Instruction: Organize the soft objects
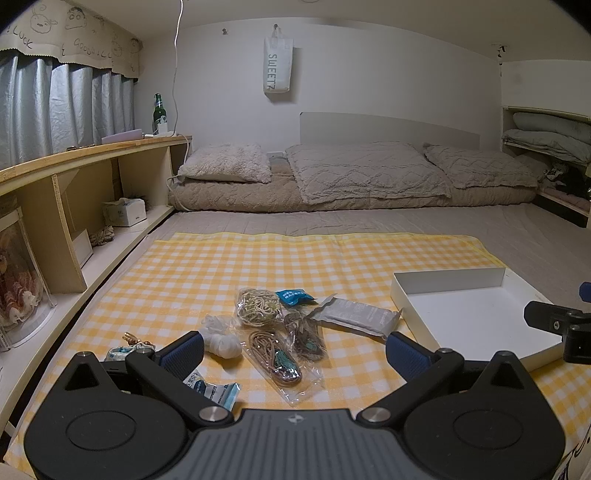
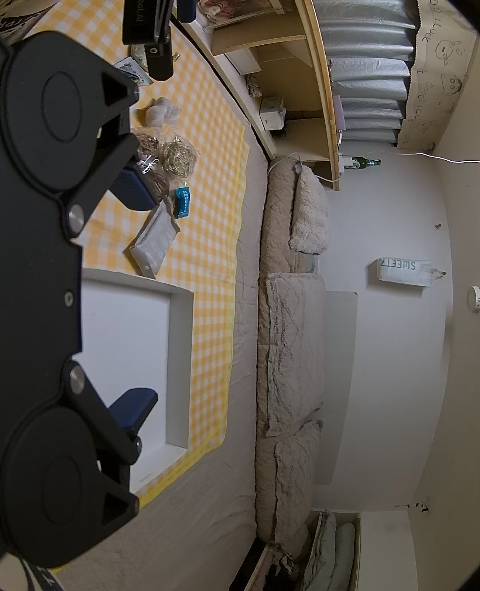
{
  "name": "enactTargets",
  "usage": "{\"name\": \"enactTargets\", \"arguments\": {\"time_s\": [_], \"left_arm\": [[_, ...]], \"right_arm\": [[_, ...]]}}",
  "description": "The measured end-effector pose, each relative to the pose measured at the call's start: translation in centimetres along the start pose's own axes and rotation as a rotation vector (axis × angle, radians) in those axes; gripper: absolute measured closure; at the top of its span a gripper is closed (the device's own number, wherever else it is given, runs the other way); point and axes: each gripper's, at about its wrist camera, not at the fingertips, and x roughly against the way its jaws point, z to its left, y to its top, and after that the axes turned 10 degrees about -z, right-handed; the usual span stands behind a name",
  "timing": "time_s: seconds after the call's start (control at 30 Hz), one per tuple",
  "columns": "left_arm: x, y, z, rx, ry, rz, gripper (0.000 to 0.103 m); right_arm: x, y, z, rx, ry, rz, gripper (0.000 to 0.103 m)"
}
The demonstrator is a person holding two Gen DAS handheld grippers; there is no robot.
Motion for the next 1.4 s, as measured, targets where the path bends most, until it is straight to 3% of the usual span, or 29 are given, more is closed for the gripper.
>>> {"name": "enactTargets", "arguments": {"time_s": [1.4], "left_arm": [[0.02, 0.00, -0.01, 0.000, 0.000, 0.001, 0.000]], "right_arm": [[-0.08, -0.17, 0.06, 0.000, -0.002, 0.006, 0.000]]}}
